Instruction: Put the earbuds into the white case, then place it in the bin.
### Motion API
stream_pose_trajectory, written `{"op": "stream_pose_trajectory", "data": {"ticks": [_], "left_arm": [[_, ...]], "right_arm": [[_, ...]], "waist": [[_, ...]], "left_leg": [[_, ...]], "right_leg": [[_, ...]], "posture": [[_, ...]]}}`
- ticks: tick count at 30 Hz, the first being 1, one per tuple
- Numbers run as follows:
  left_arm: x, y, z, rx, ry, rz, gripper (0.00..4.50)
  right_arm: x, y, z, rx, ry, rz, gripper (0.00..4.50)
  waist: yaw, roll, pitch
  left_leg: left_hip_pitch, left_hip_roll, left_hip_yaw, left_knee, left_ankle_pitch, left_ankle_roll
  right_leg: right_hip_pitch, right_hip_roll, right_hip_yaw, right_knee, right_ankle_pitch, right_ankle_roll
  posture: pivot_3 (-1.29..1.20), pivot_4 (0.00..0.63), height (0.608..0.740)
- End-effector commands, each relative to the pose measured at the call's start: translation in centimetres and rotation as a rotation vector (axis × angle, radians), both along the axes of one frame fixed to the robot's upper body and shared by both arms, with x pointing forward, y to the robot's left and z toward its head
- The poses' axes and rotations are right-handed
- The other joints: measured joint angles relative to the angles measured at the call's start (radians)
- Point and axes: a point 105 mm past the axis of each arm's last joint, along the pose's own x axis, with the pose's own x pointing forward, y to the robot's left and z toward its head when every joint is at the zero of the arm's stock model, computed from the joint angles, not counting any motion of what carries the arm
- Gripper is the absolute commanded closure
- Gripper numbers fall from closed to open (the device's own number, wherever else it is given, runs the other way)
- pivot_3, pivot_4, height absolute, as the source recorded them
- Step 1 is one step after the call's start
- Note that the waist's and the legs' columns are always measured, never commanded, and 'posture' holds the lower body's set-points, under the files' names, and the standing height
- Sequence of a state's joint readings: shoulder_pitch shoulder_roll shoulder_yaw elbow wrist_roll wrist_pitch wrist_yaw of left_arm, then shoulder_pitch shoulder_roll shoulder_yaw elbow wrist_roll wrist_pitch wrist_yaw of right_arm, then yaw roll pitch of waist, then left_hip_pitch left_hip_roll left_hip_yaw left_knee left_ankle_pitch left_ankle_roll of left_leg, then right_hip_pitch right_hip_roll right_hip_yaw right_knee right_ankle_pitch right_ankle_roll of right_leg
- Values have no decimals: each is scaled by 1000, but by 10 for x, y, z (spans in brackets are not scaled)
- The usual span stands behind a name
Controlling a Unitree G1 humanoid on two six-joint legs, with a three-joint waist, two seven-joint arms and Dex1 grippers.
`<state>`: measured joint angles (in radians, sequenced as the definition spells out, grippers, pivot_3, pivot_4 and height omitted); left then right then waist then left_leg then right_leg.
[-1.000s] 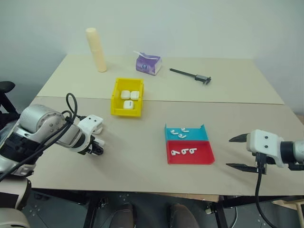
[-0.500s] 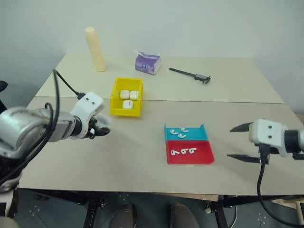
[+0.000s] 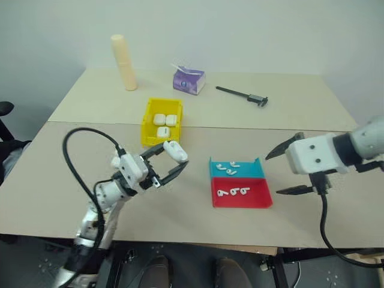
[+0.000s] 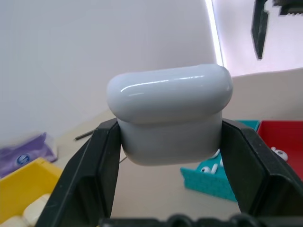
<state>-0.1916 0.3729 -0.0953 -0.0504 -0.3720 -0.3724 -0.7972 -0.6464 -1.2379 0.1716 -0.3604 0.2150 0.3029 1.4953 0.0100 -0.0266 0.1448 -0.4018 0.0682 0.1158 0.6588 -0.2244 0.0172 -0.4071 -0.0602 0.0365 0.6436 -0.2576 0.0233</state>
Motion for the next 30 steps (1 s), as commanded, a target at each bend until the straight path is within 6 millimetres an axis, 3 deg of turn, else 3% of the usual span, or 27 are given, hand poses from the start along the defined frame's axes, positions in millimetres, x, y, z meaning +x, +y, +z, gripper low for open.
{"op": "stream_pose_trajectory", "data": {"ticks": [1, 9, 13, 21, 25, 30], "left_arm": [[-10, -6, -6, 9, -76, -76, 1638], [-28, 6, -21, -15, -61, -125, 1638], [-34, 17, -29, 20, -16, -114, 1638], [-42, 34, -43, 90, 16, -65, 1638], [-46, 33, -44, 90, 26, -50, 1638], [-46, 33, -40, 79, 34, -32, 1638]], "right_arm": [[4, 10, -2, -60, 21, 23, 0], [12, 53, -21, -32, 38, 39, 0], [15, 63, -43, -110, 37, 61, 893], [28, 77, -62, -178, 9, 50, 893], [30, 83, -68, -182, 8, 54, 1824], [30, 90, -75, -186, 16, 56, 1824]], "waist": [[-6, 0, 0], [-15, 2, -2], [-18, 3, -2], [-22, 3, -2], [-23, 3, -2], [-22, 3, -2]], "left_leg": [[-1, 0, 0, 1, 0, 0], [-6, 1, -2, 1, 0, 0], [-8, 1, -2, 2, 0, 0], [-8, 1, 0, 2, 0, 0], [-9, 1, 1, 1, 0, 0], [-9, 1, 1, 1, 0, 0]], "right_leg": [[-1, 0, 0, 0, 0, 0], [-10, 1, 3, 6, 0, 1], [-13, 1, 2, 6, 0, 1], [-13, 1, 2, 6, 0, 1], [-14, 1, 2, 6, 0, 0], [-14, 1, 1, 7, 0, 0]], "posture": [[0, 150, 740], [0, 150, 740], [0, 150, 740], [0, 150, 740], [0, 150, 740], [0, 150, 740]]}}
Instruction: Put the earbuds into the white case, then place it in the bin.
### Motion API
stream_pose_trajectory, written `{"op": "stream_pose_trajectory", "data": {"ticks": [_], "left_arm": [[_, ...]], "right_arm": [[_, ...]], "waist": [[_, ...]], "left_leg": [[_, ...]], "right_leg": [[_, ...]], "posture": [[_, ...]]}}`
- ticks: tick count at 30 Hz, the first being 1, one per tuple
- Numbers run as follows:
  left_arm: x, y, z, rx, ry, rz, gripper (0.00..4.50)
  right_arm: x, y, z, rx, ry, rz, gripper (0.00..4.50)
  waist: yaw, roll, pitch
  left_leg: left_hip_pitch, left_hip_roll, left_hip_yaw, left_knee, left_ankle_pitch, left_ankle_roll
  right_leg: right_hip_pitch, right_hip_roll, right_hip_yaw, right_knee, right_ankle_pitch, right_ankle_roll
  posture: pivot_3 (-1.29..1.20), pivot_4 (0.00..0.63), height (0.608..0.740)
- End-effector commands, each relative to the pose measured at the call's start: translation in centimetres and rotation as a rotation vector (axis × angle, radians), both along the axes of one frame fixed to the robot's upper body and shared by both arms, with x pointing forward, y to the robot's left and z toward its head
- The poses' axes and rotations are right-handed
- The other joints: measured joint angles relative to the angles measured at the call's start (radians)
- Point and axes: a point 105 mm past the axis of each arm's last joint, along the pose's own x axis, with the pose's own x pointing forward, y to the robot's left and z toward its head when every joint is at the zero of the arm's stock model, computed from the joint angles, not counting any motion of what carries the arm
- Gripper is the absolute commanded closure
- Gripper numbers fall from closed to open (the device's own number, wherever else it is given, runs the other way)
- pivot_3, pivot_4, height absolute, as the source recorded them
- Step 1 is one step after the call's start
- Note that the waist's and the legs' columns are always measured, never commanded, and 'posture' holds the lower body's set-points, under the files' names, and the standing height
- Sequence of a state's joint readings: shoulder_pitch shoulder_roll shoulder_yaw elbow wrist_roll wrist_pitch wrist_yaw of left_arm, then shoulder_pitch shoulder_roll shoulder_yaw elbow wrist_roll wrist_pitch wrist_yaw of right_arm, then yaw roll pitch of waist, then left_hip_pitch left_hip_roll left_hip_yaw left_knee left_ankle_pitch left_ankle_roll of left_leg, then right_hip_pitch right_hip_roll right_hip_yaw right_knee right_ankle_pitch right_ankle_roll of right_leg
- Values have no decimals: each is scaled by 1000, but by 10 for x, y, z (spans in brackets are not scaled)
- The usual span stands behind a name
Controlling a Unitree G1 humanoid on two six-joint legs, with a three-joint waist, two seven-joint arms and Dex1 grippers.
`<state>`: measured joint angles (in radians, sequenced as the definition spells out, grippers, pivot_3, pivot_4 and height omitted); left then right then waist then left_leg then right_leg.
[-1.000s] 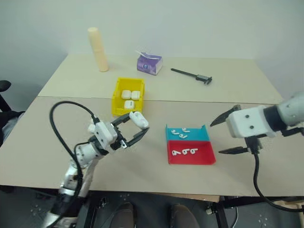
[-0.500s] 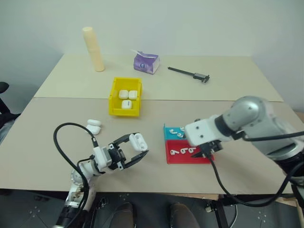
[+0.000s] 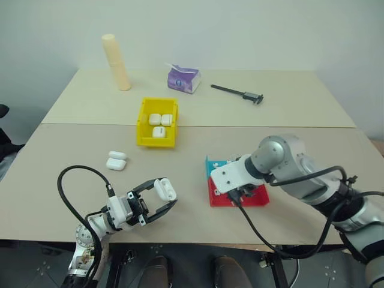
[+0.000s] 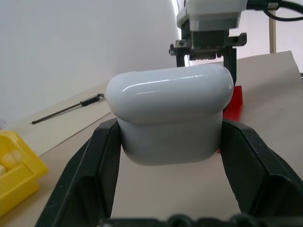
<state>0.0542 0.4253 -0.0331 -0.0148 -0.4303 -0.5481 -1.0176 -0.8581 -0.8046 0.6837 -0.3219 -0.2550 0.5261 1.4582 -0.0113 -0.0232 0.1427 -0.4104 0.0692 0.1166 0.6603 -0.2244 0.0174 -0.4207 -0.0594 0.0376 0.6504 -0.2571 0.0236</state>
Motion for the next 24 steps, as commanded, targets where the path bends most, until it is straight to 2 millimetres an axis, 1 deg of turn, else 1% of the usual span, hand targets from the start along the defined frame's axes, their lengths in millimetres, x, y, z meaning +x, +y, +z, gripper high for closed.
{"op": "stream_pose_trajectory", "data": {"ticks": [1, 5, 13, 19, 24], "left_arm": [[1, 1, 10, -5, -34, 24, 1638], [3, 4, 8, 15, -27, 39, 1638], [4, 5, 5, 35, -7, 33, 1638], [6, 6, 4, 46, 0, 35, 1638], [5, 6, 3, 53, 8, 35, 1638]], "right_arm": [[4, 5, 2, 2, -38, -13, 1824], [6, 12, -4, 18, -30, -44, 1824], [11, 12, -16, 13, -29, -103, 1824], [13, 15, -22, 21, -23, -136, 1824], [11, 18, -23, 31, -12, -135, 1824]], "waist": [[-1, 0, 0], [-2, 0, 0], [-2, 0, 0], [-2, 0, 0], [-2, 0, 0]], "left_leg": [[0, 0, 0, 0, 0, 0], [0, 0, 1, 0, 0, 0], [0, 0, 3, 0, 0, 0], [0, 0, 3, 0, 0, 0], [0, 0, 3, 0, 0, 0]], "right_leg": [[0, 0, 0, 0, 0, 0], [-1, 0, 0, 0, 0, 0], [0, 0, 0, 0, 0, 0], [-1, 0, 0, 0, 0, 0], [0, 0, 0, 0, 0, 0]], "posture": [[0, 150, 740], [0, 150, 740], [0, 150, 740], [0, 150, 740], [0, 150, 740]]}}
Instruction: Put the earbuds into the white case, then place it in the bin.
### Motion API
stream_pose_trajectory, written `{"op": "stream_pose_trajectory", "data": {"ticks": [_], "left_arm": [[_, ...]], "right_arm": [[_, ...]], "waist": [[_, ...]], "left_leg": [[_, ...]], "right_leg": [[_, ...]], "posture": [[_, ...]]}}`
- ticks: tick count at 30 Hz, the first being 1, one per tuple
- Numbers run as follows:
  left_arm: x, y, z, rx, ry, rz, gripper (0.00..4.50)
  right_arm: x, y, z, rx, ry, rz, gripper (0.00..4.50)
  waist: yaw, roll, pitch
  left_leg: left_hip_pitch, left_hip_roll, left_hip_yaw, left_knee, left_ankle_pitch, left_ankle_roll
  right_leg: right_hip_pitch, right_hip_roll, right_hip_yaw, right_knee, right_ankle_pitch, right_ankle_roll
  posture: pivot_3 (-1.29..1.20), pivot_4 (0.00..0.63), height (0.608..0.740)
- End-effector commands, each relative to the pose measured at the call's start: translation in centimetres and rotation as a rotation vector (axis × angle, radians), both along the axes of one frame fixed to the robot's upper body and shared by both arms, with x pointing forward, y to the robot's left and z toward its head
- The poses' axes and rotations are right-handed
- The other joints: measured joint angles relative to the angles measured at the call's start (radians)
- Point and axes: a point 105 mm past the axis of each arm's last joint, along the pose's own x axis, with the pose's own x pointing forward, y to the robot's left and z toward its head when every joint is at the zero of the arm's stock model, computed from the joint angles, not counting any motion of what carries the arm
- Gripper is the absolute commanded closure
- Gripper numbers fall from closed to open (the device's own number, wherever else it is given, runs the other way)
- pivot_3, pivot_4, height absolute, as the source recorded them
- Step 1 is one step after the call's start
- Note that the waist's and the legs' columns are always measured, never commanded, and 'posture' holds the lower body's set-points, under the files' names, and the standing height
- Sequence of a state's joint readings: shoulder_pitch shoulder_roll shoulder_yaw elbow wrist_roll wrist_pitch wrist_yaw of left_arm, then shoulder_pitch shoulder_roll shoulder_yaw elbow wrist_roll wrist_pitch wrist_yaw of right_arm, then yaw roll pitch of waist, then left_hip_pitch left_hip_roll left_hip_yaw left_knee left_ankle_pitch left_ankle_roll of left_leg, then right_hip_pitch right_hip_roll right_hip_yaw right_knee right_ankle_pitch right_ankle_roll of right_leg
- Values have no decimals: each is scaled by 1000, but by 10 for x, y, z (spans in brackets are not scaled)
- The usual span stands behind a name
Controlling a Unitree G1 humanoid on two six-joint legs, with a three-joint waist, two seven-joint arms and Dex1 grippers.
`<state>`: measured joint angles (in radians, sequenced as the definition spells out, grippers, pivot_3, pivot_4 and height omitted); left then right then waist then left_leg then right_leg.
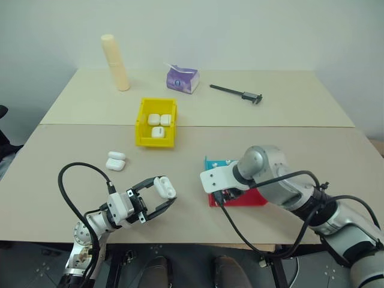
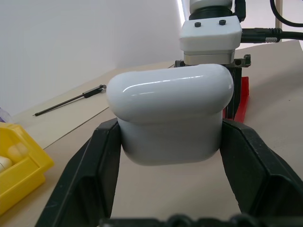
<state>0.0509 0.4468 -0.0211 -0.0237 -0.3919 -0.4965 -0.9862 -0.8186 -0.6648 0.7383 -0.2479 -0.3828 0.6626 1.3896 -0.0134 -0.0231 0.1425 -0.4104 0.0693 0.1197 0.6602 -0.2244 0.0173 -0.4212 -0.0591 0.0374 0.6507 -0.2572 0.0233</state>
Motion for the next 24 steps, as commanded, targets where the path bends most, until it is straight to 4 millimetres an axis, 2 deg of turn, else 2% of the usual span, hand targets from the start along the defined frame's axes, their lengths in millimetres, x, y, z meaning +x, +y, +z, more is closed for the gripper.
{"op": "stream_pose_trajectory", "data": {"ticks": [1, 4, 7, 21, 24], "left_arm": [[0, 3, 6, 10, -25, 4, 1638], [1, 4, 5, 17, -22, 13, 1638], [2, 5, 5, 21, -21, 21, 1638], [3, 3, 5, 22, -18, 29, 1638], [4, 4, 5, 24, -17, 30, 1638]], "right_arm": [[1, 2, 4, 5, -27, 2, 1824], [0, 0, 2, -7, -27, 4, 1824], [1, 0, 1, -4, -28, -4, 2420], [3, -4, 0, -20, -38, 1, 2420], [3, -4, -1, -17, -42, -6, 2987]], "waist": [[0, 0, 0], [0, 0, 0], [0, 0, 0], [0, 0, 0], [0, 0, 0]], "left_leg": [[0, 0, 0, 0, 0, 0], [0, 0, 0, 0, 0, 0], [0, 0, 0, 0, 0, 0], [0, 0, 0, 0, 0, 0], [0, 0, 0, 0, 0, 0]], "right_leg": [[0, 0, 0, 0, 0, 0], [0, 0, 0, 0, 0, 0], [0, 0, 0, 0, 0, 0], [0, 0, 0, 0, 0, 0], [0, 0, 0, 0, 0, 0]], "posture": [[0, 150, 740], [0, 150, 740], [0, 150, 740], [0, 150, 740], [0, 150, 740]]}}
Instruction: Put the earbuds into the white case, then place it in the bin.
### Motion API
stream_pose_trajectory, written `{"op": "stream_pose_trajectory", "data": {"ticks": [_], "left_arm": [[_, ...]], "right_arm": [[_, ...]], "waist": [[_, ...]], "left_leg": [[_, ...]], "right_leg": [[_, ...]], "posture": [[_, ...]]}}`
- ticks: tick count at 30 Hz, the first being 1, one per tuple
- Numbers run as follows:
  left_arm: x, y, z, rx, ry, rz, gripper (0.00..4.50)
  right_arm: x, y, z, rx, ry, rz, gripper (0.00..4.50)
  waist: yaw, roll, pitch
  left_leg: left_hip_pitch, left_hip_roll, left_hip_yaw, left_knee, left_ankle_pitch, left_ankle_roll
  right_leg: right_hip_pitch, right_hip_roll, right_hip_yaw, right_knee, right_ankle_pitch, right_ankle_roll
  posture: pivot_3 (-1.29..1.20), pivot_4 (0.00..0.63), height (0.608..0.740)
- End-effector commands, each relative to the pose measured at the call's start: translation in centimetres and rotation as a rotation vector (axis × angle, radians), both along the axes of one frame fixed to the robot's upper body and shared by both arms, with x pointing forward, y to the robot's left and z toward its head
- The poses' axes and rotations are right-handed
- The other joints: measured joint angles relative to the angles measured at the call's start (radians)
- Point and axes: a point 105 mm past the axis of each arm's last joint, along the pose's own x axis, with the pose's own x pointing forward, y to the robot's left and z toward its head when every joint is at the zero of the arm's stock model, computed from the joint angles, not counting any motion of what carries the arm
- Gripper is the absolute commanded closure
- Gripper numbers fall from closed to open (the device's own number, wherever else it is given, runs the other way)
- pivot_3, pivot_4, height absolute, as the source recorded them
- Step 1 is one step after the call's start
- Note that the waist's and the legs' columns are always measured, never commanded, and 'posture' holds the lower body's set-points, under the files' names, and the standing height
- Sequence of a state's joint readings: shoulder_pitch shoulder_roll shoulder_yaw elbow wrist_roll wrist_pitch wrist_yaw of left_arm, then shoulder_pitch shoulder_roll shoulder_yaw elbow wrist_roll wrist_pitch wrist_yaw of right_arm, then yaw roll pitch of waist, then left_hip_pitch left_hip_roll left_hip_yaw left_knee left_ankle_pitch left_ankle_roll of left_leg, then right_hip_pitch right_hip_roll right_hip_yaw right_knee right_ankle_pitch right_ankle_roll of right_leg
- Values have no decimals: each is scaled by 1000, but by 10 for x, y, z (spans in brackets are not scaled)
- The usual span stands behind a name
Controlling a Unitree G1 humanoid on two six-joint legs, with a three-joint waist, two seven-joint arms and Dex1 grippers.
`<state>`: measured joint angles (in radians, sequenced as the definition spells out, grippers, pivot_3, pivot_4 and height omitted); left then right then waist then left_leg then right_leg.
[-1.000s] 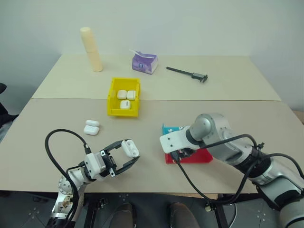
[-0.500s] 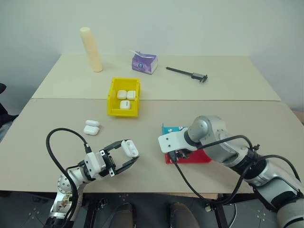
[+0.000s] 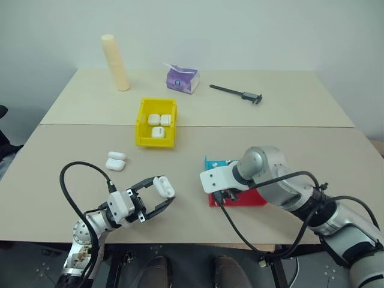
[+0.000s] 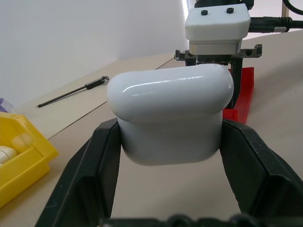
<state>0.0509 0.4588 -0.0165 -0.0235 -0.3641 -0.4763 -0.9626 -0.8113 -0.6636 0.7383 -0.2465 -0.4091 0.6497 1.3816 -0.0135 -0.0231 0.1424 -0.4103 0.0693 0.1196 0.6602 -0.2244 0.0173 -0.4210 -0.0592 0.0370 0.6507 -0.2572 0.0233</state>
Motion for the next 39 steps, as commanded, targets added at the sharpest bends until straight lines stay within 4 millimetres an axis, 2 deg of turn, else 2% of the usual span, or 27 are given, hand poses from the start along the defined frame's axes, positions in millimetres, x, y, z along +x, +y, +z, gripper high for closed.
{"op": "stream_pose_trajectory", "data": {"ticks": [1, 11, 14, 20, 23, 25, 28, 34, 39], "left_arm": [[1, 1, 8, -5, -33, 4, 1638], [2, 1, 8, -5, -35, 11, 1638], [2, 2, 8, -6, -35, 9, 1638], [2, 2, 10, -11, -37, 14, 1638], [3, 1, 16, -32, -46, 8, 1638], [3, -1, 24, -51, -53, 2, 1638], [4, -3, 41, -88, -74, -17, 1638], [7, -14, 76, -191, -103, -84, 1638], [7, -32, 92, -217, -68, -210, 1638]], "right_arm": [[1, -2, 0, -4, -19, -6, 2987], [0, -3, -2, -16, -20, 11, 2987], [1, -2, -3, -15, -24, 9, 3579], [-2, -2, -3, -17, -23, 30, 3579], [-3, 0, 4, 29, -20, 18, 3579], [-6, 3, 16, 85, -20, 11, 3579], [-11, 4, 45, 205, -36, -15, 3579], [-9, -21, 105, 445, -142, -99, 3579], [-3, -38, 156, 787, -242, -118, 3579]], "waist": [[0, 0, 0], [0, 0, 0], [0, 0, -1], [0, 0, -1], [0, 0, -1], [0, 0, -1], [0, 0, -1], [2, 0, -1], [1, -1, -1]], "left_leg": [[0, 0, 0, 0, 0, 0], [0, 0, 0, 0, 0, 0], [0, 0, 0, 0, 0, 0], [0, 0, 0, 0, 0, 0], [0, 0, 0, 0, 0, 0], [0, 0, 0, 0, 0, 0], [-2, 0, -1, 0, 0, 0], [-2, 0, -4, 0, 0, 0], [-2, 0, -4, 0, 0, 0]], "right_leg": [[0, 0, 0, 0, 0, 0], [0, 0, 0, 0, 0, 0], [0, 0, 0, 0, 0, 0], [0, 0, 0, 0, 0, 0], [0, 0, 0, 0, 0, 0], [0, 0, 0, 0, 0, 0], [-1, 0, 0, 0, 0, 0], [0, 0, -1, -1, 0, 0], [1, 0, -1, -1, 0, 0]], "posture": [[0, 150, 740], [0, 150, 740], [0, 150, 740], [0, 150, 740], [0, 150, 740], [0, 150, 740], [0, 150, 740], [0, 150, 740], [0, 150, 740]]}}
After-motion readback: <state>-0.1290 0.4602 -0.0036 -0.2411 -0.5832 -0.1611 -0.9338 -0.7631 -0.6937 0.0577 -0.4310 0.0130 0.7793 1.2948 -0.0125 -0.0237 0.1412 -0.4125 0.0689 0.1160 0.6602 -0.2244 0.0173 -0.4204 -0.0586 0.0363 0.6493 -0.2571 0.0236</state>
